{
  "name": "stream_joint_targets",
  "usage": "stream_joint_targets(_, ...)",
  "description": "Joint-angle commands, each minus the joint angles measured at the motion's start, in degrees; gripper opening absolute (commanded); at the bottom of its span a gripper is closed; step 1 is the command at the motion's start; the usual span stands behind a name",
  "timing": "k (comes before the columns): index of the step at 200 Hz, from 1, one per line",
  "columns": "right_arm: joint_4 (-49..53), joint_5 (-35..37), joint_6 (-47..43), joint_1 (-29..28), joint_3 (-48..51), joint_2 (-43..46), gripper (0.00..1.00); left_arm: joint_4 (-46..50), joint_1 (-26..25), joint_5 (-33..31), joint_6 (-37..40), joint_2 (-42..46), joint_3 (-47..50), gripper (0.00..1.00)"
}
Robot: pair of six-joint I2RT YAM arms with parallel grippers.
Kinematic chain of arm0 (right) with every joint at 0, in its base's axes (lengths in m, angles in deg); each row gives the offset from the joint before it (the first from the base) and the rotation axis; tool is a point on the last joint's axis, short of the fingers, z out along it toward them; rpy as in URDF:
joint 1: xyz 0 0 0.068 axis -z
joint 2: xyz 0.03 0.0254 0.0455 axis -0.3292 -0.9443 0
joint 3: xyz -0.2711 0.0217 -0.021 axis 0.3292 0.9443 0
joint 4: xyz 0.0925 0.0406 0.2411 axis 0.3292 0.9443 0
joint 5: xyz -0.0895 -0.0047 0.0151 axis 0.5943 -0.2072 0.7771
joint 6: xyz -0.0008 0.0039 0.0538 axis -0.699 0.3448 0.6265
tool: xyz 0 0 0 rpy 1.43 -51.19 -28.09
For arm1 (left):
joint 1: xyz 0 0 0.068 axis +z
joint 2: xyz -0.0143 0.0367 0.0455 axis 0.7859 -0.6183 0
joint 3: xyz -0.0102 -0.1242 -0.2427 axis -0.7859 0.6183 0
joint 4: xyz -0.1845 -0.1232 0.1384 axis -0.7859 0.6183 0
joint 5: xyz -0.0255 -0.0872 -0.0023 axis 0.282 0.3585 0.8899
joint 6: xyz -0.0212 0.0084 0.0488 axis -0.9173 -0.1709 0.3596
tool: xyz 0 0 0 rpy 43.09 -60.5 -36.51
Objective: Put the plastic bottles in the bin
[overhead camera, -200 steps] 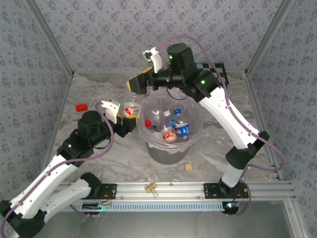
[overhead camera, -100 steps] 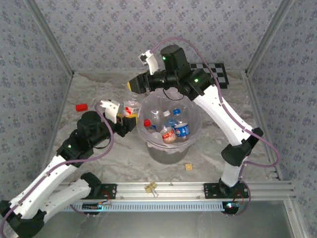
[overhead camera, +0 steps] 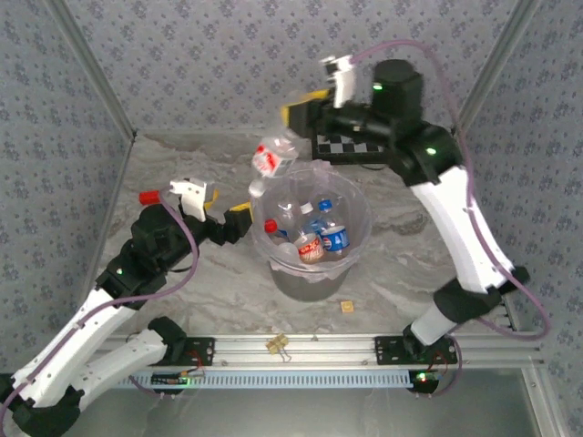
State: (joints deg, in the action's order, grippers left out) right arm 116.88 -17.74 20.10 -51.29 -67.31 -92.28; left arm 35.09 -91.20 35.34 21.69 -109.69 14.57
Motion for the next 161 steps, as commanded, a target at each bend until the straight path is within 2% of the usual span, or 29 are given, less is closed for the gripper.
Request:
stream_joint_targets(1, -6.1, 4.3, -0.5, 3.9, 4.9, 6.7, 0.48, -2.1, -0.2, -0.5, -2.6, -3.0, -1.8, 0.93)
stream_joint_targets(25, -5.6, 5.8, -1.6, 8.2, 8.0, 9.9, 0.47, -0.8, -0.2, -0.8, -3.7, -7.9, -4.0, 0.86)
stream_joint_targets(49, -1.7, 4.3, -6.3, 8.6, 7.5, 9.0, 0.43, 1.3, -0.3, -2.9, -5.3, -12.1, -6.3, 0.77)
stream_joint_targets(71, 4.0, 4.5, -10.7, 7.4, 6.1, 6.9, 0.36, 2.8, -0.3, -3.2, -6.6, -15.2, -8.0, 0.71)
stream_joint_targets(103, 11.1, 5.8, -15.6, 4.7, 4.9, 4.5, 0.34, 3.6, -0.3, -2.8, -7.8, -17.3, -8.8, 0.59)
stream_joint_targets(161, 10.0, 7.7, -17.9, 1.2, 11.4, 2.4, 0.33, 2.5, -0.3, -1.2, -8.4, -17.5, -9.2, 0.45)
